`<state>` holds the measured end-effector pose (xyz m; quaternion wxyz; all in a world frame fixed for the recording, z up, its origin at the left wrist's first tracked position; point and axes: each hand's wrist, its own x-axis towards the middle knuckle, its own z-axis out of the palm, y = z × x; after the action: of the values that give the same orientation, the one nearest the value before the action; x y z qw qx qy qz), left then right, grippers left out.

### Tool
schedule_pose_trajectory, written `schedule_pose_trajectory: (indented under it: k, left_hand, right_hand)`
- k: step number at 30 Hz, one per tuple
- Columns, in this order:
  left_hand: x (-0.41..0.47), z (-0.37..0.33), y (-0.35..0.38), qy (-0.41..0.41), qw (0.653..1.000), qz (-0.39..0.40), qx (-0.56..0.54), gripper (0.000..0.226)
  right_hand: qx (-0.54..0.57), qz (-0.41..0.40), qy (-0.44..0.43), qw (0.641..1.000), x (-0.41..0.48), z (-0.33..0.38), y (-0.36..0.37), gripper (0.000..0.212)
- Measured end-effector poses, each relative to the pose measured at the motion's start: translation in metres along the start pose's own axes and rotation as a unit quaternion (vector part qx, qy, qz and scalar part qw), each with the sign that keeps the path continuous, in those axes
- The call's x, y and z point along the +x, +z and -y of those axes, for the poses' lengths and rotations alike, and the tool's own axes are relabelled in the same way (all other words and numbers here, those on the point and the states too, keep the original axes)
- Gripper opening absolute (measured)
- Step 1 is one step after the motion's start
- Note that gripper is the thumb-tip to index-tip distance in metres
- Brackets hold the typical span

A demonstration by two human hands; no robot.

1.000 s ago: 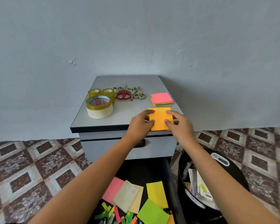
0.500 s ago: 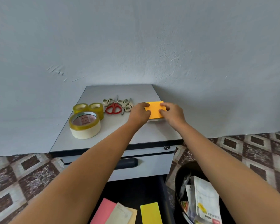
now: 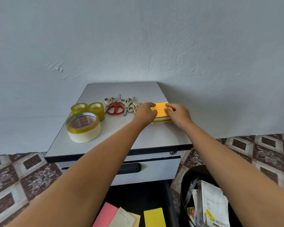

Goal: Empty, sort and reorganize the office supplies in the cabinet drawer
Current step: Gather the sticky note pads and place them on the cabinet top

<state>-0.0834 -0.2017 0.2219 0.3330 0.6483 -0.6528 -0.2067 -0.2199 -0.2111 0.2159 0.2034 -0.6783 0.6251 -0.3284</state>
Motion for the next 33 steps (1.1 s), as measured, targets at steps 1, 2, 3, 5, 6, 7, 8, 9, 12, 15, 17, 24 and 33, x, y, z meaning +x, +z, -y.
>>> schedule_pose_trajectory:
  k: [1, 2, 3, 5, 6, 7, 8, 9, 12, 15, 17, 24, 33]
  left_hand:
    - [-0.001, 0.001, 0.0, -0.005, 1.0, -0.005, -0.01, 0.04]
    - [-0.002, 0.002, 0.001, -0.015, 0.999, -0.01, -0.03, 0.04]
    - [-0.004, 0.003, 0.001, -0.029, 0.998, -0.013, -0.059, 0.039]
    - [-0.008, 0.005, 0.001, -0.062, 0.99, -0.011, -0.128, 0.038]
    - [-0.01, 0.007, 0.0, -0.072, 0.985, -0.007, -0.156, 0.038]
    - [-0.012, 0.009, 0.0, -0.075, 0.982, 0.002, -0.171, 0.037]
    - [-0.014, 0.011, 0.001, -0.071, 0.982, 0.01, -0.177, 0.038]
    - [-0.017, 0.012, 0.001, -0.065, 0.982, 0.018, -0.177, 0.038]
    - [-0.027, 0.015, 0.002, -0.044, 0.983, 0.046, -0.172, 0.044]
    - [-0.032, 0.016, 0.002, -0.018, 0.987, 0.055, -0.151, 0.038]
    - [-0.032, 0.017, 0.003, -0.019, 0.991, 0.04, -0.123, 0.046]
    - [-0.032, 0.017, 0.003, -0.018, 0.996, 0.017, -0.089, 0.05]
    - [-0.054, 0.011, -0.012, -0.005, 0.991, -0.003, -0.135, 0.052]
  right_hand:
    - [0.009, -0.001, 0.0, 1.0, -0.001, -0.001, 0.0, 0.037]
    - [0.019, -0.004, 0.002, 1.0, -0.002, -0.001, 0.0, 0.037]
    - [0.03, -0.009, 0.006, 0.999, -0.003, -0.002, 0.0, 0.037]
    - [0.059, -0.022, 0.017, 0.998, -0.007, -0.002, -0.002, 0.035]
    - [0.077, -0.028, 0.023, 0.996, -0.01, -0.002, -0.002, 0.035]
    - [0.096, -0.031, 0.028, 0.995, -0.013, -0.002, -0.004, 0.035]
    - [0.115, -0.028, 0.029, 0.993, -0.017, -0.002, -0.004, 0.035]
    - [0.131, -0.019, 0.026, 0.991, -0.021, -0.003, -0.005, 0.034]
    - [0.125, 0.021, -0.007, 0.992, -0.031, -0.006, -0.005, 0.043]
    - [0.06, 0.02, -0.028, 0.998, -0.032, -0.009, 0.0, 0.058]
    - [0.026, 0.008, -0.028, 0.999, -0.031, -0.011, 0.005, 0.06]
    - [0.011, -0.01, -0.032, 0.999, -0.03, -0.009, 0.008, 0.057]
    - [0.09, -0.062, -0.052, 0.993, -0.054, -0.008, -0.002, 0.048]
